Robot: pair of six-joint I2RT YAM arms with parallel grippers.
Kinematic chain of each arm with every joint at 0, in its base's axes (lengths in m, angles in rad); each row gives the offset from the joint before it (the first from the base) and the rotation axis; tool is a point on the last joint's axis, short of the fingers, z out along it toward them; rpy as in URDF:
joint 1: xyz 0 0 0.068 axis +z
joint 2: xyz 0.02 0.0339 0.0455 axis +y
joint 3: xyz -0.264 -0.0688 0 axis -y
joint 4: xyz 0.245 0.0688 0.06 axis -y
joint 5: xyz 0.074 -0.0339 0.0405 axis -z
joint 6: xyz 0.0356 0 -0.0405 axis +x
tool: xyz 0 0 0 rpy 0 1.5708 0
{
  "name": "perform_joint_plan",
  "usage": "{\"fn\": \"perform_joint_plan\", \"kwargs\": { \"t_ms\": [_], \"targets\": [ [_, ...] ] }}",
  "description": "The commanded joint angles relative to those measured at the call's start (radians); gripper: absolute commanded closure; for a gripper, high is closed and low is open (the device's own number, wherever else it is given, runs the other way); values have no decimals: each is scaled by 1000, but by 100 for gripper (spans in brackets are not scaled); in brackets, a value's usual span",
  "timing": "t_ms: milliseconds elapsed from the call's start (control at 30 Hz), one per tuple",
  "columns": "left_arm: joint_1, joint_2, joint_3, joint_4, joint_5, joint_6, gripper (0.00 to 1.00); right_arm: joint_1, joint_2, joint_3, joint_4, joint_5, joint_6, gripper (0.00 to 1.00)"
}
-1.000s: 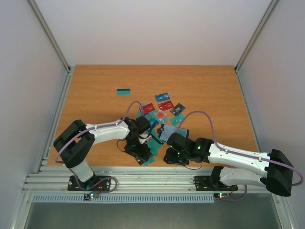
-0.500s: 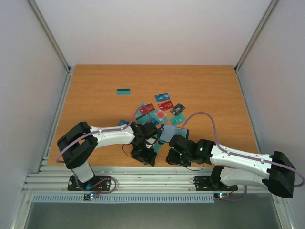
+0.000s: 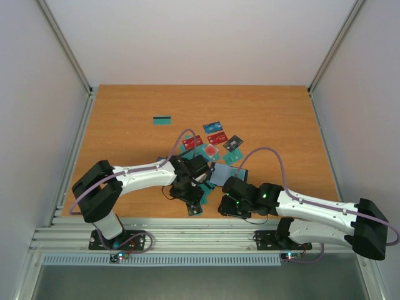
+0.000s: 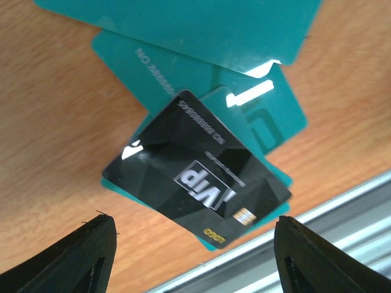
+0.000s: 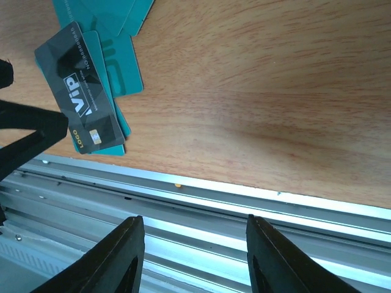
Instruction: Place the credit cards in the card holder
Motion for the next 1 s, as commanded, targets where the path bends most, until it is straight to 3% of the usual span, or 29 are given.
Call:
{"fn": "perform_joint_plan", "kwargs": {
  "t_ms": [0,367,967],
  "targets": [
    [0,43,10,11,-94,-7,28,8,8,16,-27,36,-8,52],
    [8,115,43,64,-69,43,26,3,17,16,-40,28,-28,50],
    [-29,116,73,84,46,-12,27,-19,8,2,-34,25,-35,50]
  ]
}}
